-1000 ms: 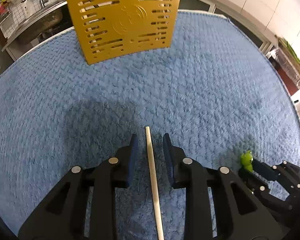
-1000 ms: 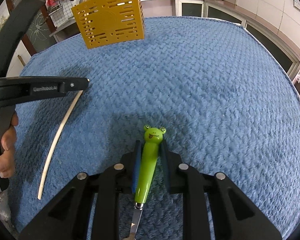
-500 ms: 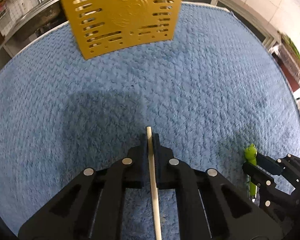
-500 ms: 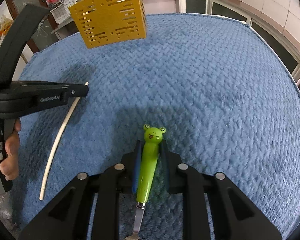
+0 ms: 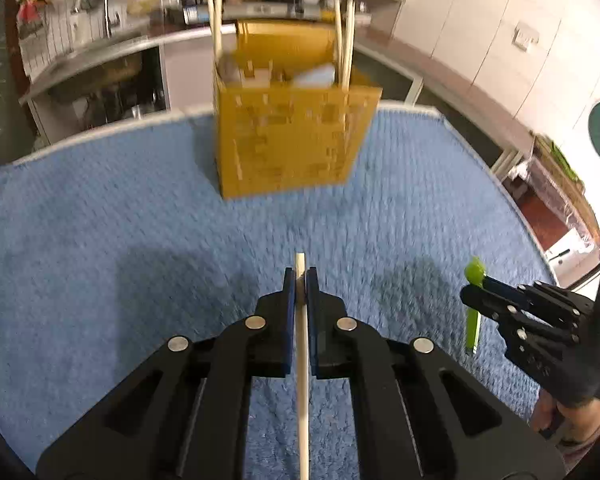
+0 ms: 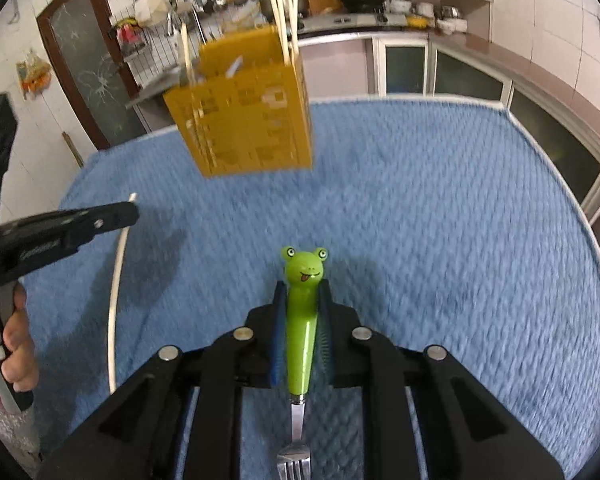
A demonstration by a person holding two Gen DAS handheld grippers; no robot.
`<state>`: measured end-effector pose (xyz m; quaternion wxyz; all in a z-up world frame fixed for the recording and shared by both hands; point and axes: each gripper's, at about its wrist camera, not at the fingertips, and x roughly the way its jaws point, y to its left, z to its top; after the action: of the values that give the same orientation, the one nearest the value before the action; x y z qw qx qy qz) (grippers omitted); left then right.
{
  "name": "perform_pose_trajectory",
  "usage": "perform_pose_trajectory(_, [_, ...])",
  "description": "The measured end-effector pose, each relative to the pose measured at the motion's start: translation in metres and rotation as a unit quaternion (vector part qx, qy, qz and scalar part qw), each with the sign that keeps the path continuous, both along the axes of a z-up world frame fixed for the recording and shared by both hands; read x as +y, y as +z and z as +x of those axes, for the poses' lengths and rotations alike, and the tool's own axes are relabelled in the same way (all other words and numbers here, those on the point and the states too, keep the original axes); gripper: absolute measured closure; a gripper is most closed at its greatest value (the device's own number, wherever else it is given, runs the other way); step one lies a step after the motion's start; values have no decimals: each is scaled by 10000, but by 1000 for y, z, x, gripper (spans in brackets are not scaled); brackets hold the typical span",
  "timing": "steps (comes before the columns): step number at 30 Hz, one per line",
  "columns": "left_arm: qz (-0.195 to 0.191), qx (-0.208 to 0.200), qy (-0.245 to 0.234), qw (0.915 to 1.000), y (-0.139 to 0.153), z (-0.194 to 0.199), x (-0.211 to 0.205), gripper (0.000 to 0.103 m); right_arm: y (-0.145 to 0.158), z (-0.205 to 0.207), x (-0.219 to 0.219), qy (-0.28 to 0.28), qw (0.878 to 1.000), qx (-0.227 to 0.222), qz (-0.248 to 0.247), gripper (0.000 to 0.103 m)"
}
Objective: Organize utensils
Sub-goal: 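Lift the chopstick and fork and lower both into the yellow holder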
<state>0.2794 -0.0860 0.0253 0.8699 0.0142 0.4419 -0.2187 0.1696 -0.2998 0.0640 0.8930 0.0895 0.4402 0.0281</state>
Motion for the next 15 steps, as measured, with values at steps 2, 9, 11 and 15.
perform_pose_trajectory(2, [-99,-226,53,9997,13,-2,6,99,6,5,-1,-14,9999,-144,6,87])
perform_pose_trajectory(9, [-330,-788,183,9962,41,-3,15,99,32,19,-3,-78,9966,-816,39,87])
perform_pose_trajectory(11, [-421,-933,210,9945,50,-1,17,99,43,25,-3,-88,9949,-1004,13,87])
perform_pose_trajectory(15, [-561,-1153,250,9914,67,4,19,99,65,37,-4,-121,9913,-1310,-9,87])
